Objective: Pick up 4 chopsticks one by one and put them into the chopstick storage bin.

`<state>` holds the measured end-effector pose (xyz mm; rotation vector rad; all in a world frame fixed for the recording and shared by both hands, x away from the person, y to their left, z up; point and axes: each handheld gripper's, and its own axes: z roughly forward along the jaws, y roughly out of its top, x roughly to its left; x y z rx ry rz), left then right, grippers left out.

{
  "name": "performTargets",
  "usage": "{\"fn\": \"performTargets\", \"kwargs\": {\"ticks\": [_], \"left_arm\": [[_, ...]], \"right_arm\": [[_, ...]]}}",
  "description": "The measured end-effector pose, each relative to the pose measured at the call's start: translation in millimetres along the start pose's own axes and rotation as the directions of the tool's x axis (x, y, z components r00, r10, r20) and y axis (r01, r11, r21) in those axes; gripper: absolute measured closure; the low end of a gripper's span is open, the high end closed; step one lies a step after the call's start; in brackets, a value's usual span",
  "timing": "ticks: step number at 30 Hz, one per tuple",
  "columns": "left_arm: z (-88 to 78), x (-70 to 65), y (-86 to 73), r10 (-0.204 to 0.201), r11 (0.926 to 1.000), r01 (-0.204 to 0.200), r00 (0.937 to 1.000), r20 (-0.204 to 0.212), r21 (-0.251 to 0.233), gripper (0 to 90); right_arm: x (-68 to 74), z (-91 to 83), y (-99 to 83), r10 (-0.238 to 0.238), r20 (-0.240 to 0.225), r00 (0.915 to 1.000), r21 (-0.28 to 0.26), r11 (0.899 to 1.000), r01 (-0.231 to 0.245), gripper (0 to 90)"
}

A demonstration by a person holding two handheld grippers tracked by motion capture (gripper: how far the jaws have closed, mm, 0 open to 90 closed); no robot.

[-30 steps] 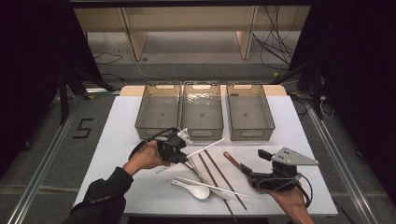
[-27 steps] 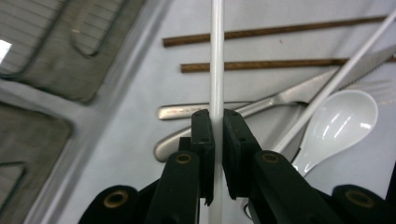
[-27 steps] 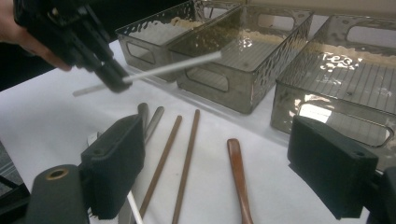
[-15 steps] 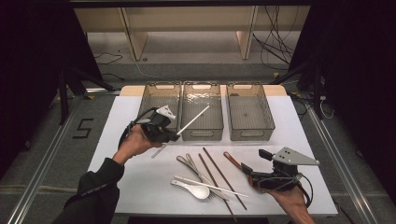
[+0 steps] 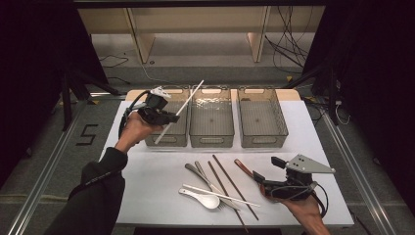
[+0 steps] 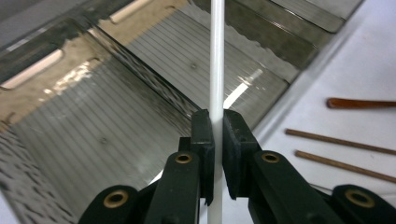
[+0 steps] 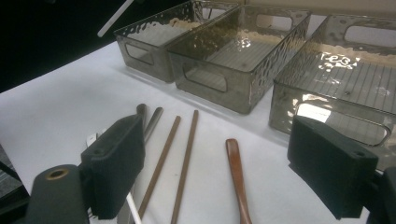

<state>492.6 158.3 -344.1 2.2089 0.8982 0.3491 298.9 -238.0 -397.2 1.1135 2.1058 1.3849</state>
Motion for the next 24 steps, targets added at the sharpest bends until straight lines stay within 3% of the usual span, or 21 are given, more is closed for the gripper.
{"fn": "performTargets", "kwargs": {"ticks": [7, 12, 18, 24], "left_arm": [[5.1, 26.3, 7.1, -0.052, 0.9983, 0.050, 0.9968, -0.061, -0.031, 83.4], [14.0, 42.5, 8.6, -0.069, 0.9974, 0.067, 0.9925, -0.100, -0.025, 83.4], [26.1, 55.6, 6.0, -0.074, 0.9972, 0.074, 0.9875, -0.139, -0.008, 83.4], [30.6, 64.4, 0.1, -0.108, 0.9941, 0.107, 0.9827, -0.150, -0.016, 83.3]], "right_arm": [[0.1, 0.0, 0.1, 0.001, -0.004, 1.0000, 0.000, 1.000, -0.001, 20.0], [0.1, 0.0, -0.1, 0.002, -0.007, 1.0000, -0.001, 1.000, -0.002, 19.9], [0.2, 0.0, -0.1, 0.002, -0.010, 0.9999, -0.001, 1.000, -0.002, 19.9], [-0.2, 0.1, -0.4, 0.003, -0.012, 0.9999, -0.001, 1.000, -0.003, 19.9]]}}
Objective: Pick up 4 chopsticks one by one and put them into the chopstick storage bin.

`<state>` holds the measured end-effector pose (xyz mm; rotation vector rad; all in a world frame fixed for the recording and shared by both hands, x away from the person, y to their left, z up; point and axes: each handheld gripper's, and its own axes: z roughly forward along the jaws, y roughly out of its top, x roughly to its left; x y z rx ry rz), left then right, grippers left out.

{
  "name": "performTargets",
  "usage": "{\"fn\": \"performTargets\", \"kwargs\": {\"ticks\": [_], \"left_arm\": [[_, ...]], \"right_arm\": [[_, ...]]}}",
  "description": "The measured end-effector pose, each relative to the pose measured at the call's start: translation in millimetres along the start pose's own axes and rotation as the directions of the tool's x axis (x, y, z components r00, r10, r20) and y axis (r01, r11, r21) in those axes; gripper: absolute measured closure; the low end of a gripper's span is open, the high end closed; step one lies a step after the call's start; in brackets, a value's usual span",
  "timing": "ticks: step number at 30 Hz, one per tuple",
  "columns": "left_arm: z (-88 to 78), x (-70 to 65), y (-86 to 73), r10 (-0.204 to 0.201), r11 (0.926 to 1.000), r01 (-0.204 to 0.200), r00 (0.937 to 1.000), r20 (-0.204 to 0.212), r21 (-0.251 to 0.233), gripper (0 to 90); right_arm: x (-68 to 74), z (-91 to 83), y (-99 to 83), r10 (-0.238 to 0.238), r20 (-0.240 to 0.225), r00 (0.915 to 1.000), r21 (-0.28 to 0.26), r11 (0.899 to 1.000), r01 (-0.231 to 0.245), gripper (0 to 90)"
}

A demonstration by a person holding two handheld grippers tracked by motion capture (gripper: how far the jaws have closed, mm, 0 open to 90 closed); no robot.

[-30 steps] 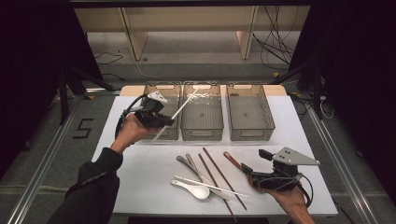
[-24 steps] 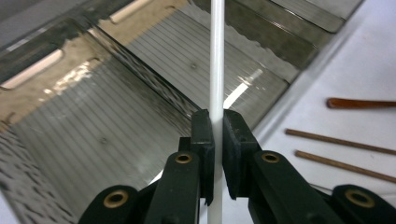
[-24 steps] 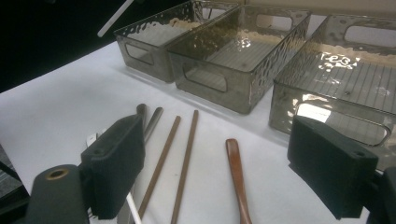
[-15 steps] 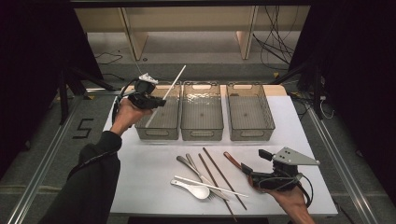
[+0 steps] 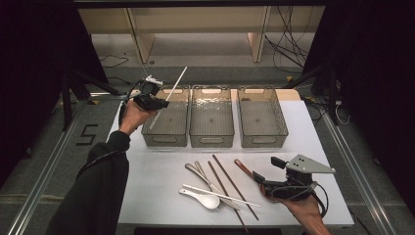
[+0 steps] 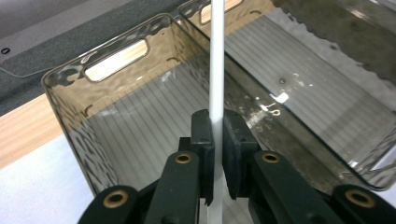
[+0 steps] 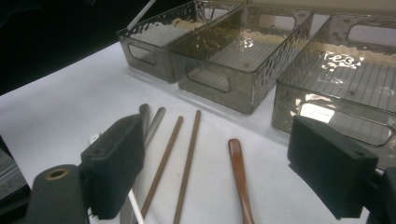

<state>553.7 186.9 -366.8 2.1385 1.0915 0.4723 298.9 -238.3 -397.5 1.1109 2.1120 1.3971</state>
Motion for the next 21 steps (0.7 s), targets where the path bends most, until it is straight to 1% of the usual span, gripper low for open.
{"fn": "performTargets", "kwargs": {"ticks": [3, 5, 8, 10, 13, 21], "left_arm": [[1.6, 2.9, -3.3, -0.017, 0.9998, 0.017, 0.9998, -0.001, -0.002, 83.3], [3.2, 4.2, -6.0, -0.019, 0.9998, 0.019, 0.9998, -0.003, 0.001, 83.3], [6.2, 5.1, -9.8, -0.035, 0.9994, 0.035, 0.9994, 0.001, 0.001, 83.2], [8.7, 4.7, -11.8, -0.032, 0.9994, 0.032, 0.9995, -0.003, 0.010, 83.2], [12.0, 4.9, -14.5, -0.038, 0.9991, 0.038, 0.9993, 0.001, 0.017, 83.2], [22.6, 3.8, -20.9, -0.052, 0.9980, 0.052, 0.9986, -0.006, 0.037, 82.9]], "right_arm": [[0.3, 0.2, 0.1, -0.002, -0.001, 1.0000, 0.002, 1.000, 0.002, 20.0], [0.4, 0.4, 0.1, -0.002, -0.002, 1.0000, 0.004, 1.000, 0.002, 20.0], [0.3, 0.5, 0.0, -0.002, -0.003, 1.0000, 0.003, 1.000, 0.002, 19.9], [0.3, 0.4, 0.0, 0.000, -0.002, 1.0000, 0.004, 1.000, 0.000, 19.9], [0.4, 0.2, 0.1, 0.000, -0.002, 1.0000, 0.002, 1.000, 0.000, 20.0], [0.1, 0.2, 0.1, 0.001, -0.003, 1.0000, 0.003, 1.000, -0.001, 20.0]]}}
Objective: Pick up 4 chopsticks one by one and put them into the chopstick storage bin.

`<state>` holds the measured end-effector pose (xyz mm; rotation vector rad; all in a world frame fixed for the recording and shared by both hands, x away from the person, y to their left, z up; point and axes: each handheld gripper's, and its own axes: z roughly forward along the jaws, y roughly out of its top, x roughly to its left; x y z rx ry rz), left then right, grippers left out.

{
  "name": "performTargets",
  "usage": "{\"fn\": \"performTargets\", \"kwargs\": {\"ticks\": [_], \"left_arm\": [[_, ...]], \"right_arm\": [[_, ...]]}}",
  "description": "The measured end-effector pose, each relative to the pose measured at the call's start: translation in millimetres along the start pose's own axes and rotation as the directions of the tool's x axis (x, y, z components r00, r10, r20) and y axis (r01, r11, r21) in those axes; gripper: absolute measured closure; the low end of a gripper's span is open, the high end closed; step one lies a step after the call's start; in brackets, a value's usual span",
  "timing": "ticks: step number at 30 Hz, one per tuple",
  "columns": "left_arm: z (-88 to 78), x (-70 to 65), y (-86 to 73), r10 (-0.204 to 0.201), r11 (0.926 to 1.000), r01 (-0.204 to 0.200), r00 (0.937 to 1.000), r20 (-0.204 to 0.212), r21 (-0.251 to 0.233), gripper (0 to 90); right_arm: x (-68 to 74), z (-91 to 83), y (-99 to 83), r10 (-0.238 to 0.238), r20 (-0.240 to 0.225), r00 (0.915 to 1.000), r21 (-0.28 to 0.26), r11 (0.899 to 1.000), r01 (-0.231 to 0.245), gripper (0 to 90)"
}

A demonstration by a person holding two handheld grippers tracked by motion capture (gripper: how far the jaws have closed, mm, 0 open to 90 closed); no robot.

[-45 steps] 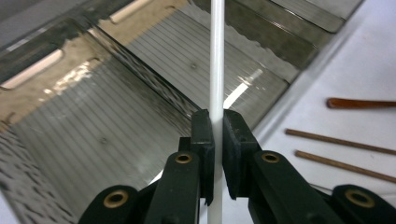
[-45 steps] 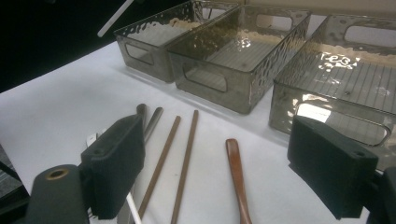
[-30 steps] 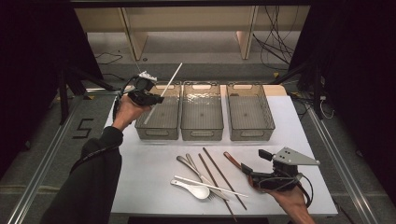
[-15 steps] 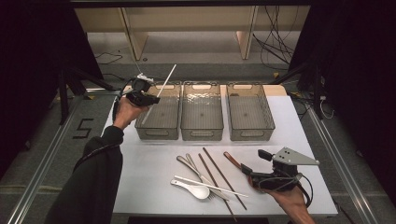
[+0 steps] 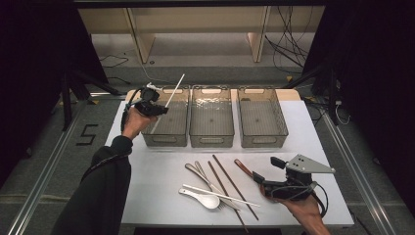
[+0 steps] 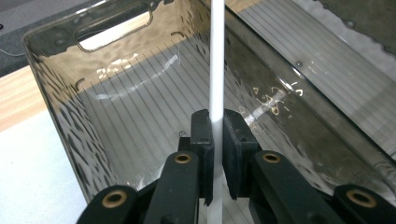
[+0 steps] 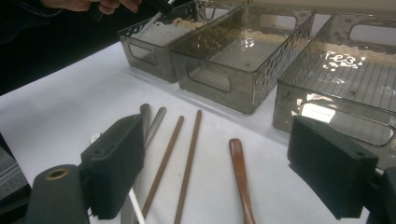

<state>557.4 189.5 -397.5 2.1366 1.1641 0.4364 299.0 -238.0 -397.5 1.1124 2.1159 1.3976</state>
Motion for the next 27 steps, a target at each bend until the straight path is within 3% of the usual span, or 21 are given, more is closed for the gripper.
{"fn": "performTargets", "kwargs": {"ticks": [17, 19, 23, 27], "left_arm": [[10.8, 0.6, -13.5, -0.008, 0.9989, 0.008, 1.0000, -0.003, 0.046, 82.0], [10.8, 1.3, -14.4, -0.023, 0.9986, 0.023, 0.9997, -0.010, 0.047, 77.3], [6.2, -0.4, -14.0, -0.017, 0.9986, 0.017, 0.9999, 0.000, 0.051, 74.1], [-2.7, -5.5, -12.7, -0.022, 0.9981, 0.020, 0.9993, 0.029, 0.058, 58.2]], "right_arm": [[0.4, 0.2, 0.0, -0.004, -0.001, 1.0000, 0.003, 1.000, 0.004, 20.0], [0.3, 0.2, 0.0, -0.004, -0.002, 1.0000, 0.003, 1.000, 0.004, 20.0], [0.3, 0.2, 0.0, -0.004, -0.001, 1.0000, 0.002, 1.000, 0.004, 20.0], [0.2, 0.1, -0.1, -0.004, 0.001, 1.0000, 0.003, 1.000, 0.004, 20.0]]}}
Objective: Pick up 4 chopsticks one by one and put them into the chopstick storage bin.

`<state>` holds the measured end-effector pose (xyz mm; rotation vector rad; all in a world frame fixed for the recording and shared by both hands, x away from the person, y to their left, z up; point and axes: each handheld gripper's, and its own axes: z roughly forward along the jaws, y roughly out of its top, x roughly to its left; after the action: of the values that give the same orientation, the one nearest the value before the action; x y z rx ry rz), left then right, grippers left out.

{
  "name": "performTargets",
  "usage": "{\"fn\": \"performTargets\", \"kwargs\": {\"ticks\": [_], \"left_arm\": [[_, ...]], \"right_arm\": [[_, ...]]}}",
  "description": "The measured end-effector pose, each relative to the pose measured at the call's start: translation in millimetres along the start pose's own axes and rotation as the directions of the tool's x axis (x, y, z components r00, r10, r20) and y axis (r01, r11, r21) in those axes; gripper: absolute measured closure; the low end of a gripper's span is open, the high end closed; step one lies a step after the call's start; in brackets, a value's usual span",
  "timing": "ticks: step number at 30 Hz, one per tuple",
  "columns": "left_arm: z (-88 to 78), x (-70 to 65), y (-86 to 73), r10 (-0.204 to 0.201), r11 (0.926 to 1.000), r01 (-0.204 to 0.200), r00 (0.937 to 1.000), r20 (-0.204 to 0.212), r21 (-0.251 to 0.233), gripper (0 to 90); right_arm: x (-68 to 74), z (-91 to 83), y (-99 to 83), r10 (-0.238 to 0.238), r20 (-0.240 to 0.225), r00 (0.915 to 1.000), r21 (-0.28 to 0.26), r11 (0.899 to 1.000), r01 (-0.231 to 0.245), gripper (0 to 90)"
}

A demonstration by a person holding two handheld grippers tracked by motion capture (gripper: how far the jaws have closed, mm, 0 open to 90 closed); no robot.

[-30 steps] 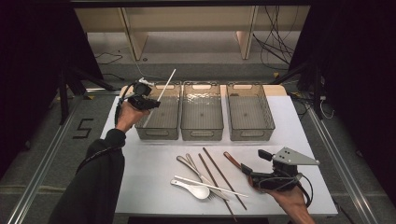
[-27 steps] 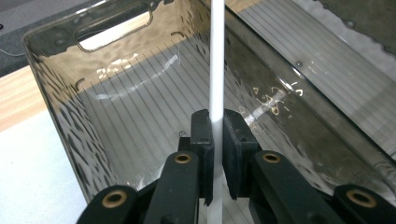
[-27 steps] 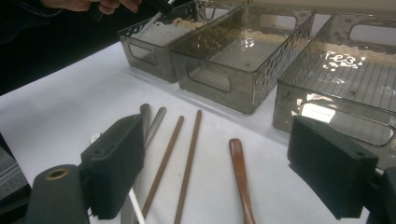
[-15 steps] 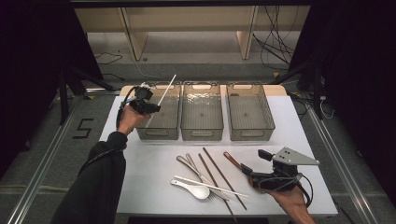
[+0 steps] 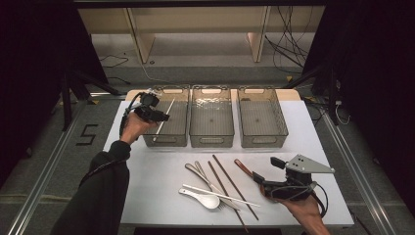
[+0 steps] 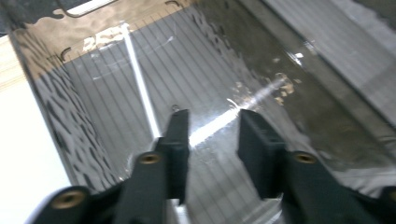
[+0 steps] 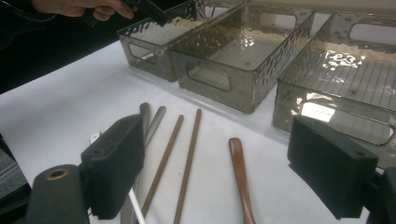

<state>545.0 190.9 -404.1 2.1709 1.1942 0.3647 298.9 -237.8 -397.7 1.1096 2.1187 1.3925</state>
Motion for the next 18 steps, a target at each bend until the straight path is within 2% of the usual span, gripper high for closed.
{"fn": "performTargets", "kwargs": {"ticks": [3, 6, 9, 12, 14, 18], "left_arm": [[-7.7, -11.1, -2.8, 0.027, 0.9996, -0.027, 0.9992, 0.031, -0.002, 47.2], [-17.3, -26.0, -8.0, 0.069, 0.9974, -0.068, 0.9952, 0.069, -0.024, 39.4], [-24.2, -41.7, -15.7, 0.105, 0.9940, -0.101, 0.9886, 0.108, -0.043, 32.3], [-28.4, -57.6, -21.0, 0.154, 0.9880, -0.152, 0.9791, 0.132, -0.024, 28.1], [-32.9, -69.8, -23.7, 0.186, 0.9825, -0.183, 0.9694, 0.160, -0.033, 26.6], [-38.8, -97.1, -31.3, 0.272, 0.9614, -0.275, 0.9390, 0.211, -0.015, 24.8]], "right_arm": [[0.0, -0.2, 0.0, 0.001, 0.002, 1.0000, 0.000, 1.000, -0.001, 19.9], [-0.1, -0.1, 0.0, -0.001, 0.003, 1.0000, 0.000, 1.000, 0.001, 19.9], [0.0, 0.3, -0.1, -0.002, 0.003, 1.0000, 0.001, 1.000, 0.002, 19.9], [0.5, 0.1, 0.3, -0.001, 0.002, 1.0000, 0.000, 1.000, 0.001, 19.9], [1.1, -0.3, 0.6, -0.005, 0.003, 1.0000, 0.000, 1.000, 0.005, 19.9], [0.9, -0.3, 0.5, -0.004, 0.003, 1.0000, 0.002, 1.000, 0.004, 19.9]]}}
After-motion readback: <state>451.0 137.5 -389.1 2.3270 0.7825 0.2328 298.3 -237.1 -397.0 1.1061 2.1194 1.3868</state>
